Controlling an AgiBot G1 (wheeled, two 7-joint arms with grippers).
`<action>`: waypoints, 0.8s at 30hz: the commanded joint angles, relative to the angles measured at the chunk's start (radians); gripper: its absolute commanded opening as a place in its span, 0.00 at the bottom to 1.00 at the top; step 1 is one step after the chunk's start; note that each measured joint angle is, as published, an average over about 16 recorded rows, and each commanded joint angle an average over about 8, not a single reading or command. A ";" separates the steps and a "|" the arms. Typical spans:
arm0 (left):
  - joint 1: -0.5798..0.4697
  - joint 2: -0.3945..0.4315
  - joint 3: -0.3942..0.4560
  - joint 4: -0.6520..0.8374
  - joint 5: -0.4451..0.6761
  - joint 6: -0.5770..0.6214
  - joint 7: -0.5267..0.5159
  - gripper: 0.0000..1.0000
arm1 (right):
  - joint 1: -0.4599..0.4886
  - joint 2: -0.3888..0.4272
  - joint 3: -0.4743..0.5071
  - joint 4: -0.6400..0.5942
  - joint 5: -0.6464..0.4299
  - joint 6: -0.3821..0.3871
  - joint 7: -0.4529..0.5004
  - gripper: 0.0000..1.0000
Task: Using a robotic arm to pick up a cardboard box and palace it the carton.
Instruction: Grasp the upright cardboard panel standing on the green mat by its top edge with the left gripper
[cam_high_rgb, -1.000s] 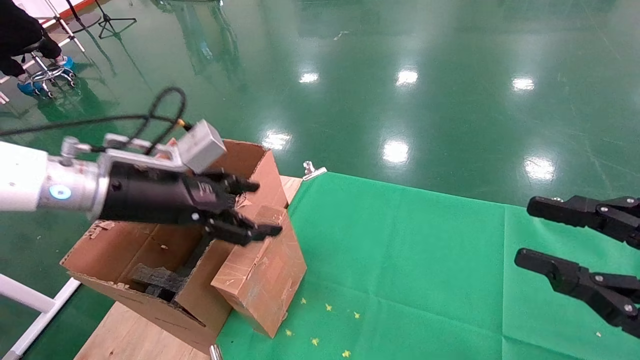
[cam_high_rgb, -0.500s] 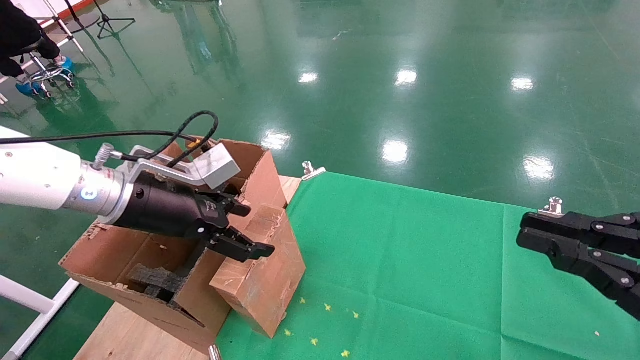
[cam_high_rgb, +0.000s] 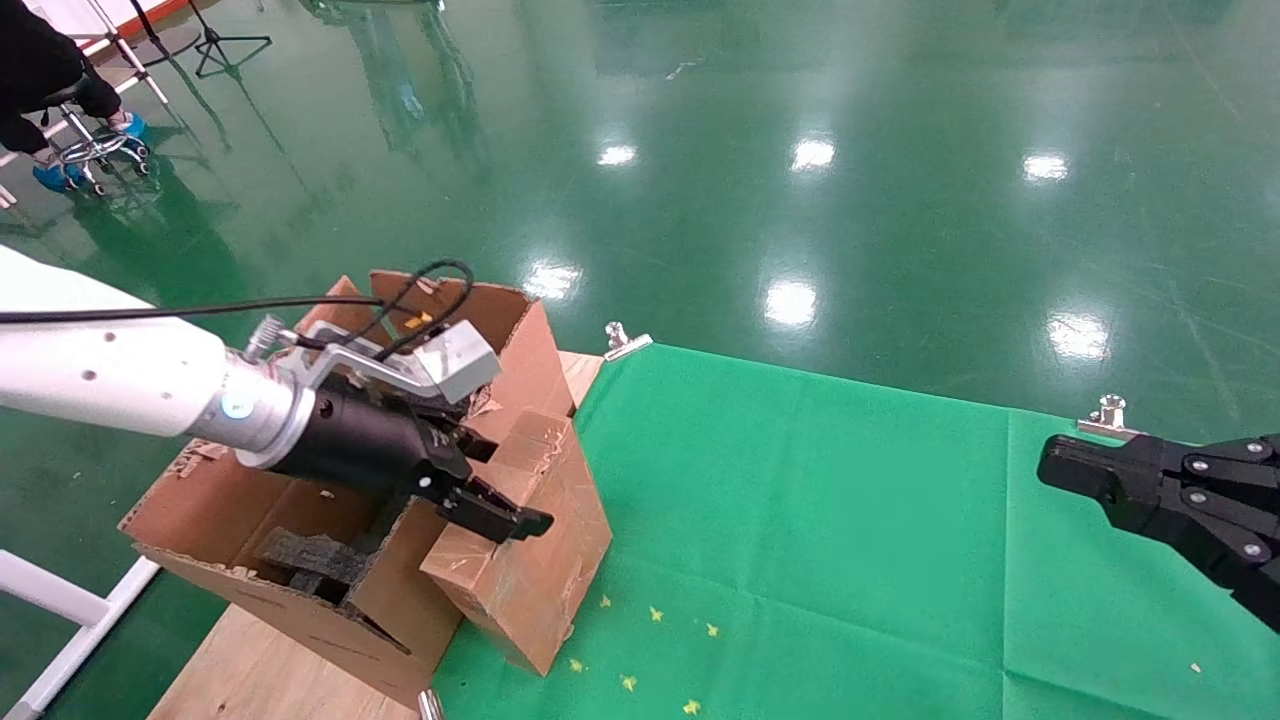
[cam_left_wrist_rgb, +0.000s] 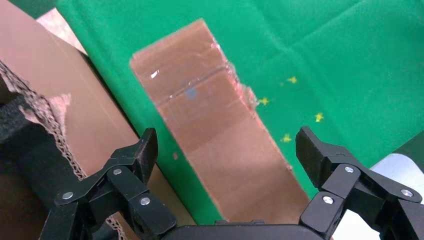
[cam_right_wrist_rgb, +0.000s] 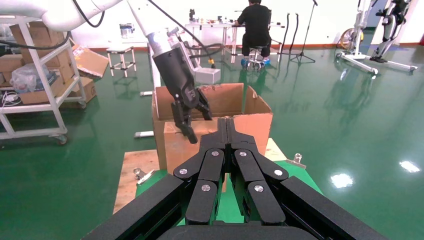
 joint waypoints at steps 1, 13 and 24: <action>0.004 0.007 0.007 0.000 0.008 -0.005 -0.011 1.00 | 0.000 0.000 0.000 0.000 0.000 0.000 0.000 0.00; -0.001 0.017 0.012 -0.001 0.011 -0.013 0.004 0.14 | 0.000 0.000 0.000 0.000 0.000 0.000 0.000 1.00; -0.001 0.015 0.010 -0.001 0.010 -0.013 0.000 0.00 | 0.000 0.000 0.000 0.000 0.000 0.000 0.000 1.00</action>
